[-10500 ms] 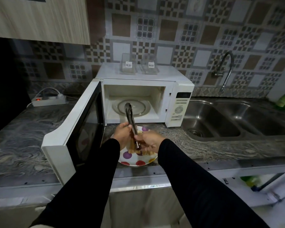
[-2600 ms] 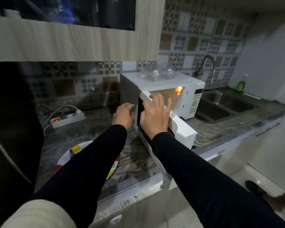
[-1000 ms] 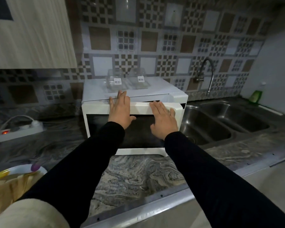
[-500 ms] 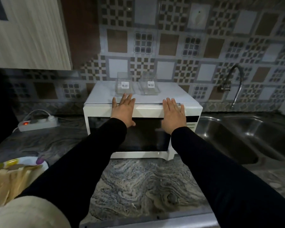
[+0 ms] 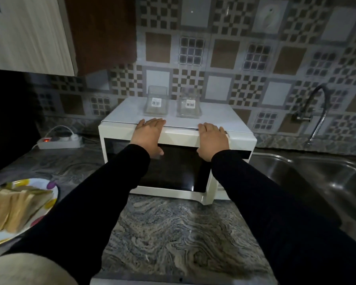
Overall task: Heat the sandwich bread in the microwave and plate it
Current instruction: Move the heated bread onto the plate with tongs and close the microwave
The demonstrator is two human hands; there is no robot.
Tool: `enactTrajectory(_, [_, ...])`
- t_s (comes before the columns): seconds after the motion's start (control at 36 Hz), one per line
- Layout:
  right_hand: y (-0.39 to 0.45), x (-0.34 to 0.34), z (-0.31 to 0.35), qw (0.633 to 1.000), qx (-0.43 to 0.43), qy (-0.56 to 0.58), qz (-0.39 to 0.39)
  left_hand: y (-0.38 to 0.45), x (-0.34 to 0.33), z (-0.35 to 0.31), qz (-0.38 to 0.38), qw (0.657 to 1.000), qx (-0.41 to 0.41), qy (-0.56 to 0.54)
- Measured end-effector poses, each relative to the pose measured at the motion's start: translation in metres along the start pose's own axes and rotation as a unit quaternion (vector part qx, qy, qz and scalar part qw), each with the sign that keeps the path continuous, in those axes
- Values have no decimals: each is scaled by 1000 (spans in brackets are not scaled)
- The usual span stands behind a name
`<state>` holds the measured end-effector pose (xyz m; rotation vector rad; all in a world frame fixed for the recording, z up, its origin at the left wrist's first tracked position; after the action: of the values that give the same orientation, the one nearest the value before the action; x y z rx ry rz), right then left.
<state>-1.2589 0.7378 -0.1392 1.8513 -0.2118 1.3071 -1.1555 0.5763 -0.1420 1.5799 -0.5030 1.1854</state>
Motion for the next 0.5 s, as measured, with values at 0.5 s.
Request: enactTrajectory(0.5, [-5, -10, -5, 995, -5, 53, -87, -7, -8, -10, -80, 996, 31, -7])
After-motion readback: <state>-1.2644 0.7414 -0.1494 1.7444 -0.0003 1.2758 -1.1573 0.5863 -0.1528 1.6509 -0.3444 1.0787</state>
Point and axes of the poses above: each hand's wrist, its own y-axis towards the middle knuckle, its own x-axis out of the back of the hand, z = x × y, the point moved 1 cm from there along y, towards the middle knuckle, and after that the axes turned 13 degrees about -z, right-handed, at the moved point
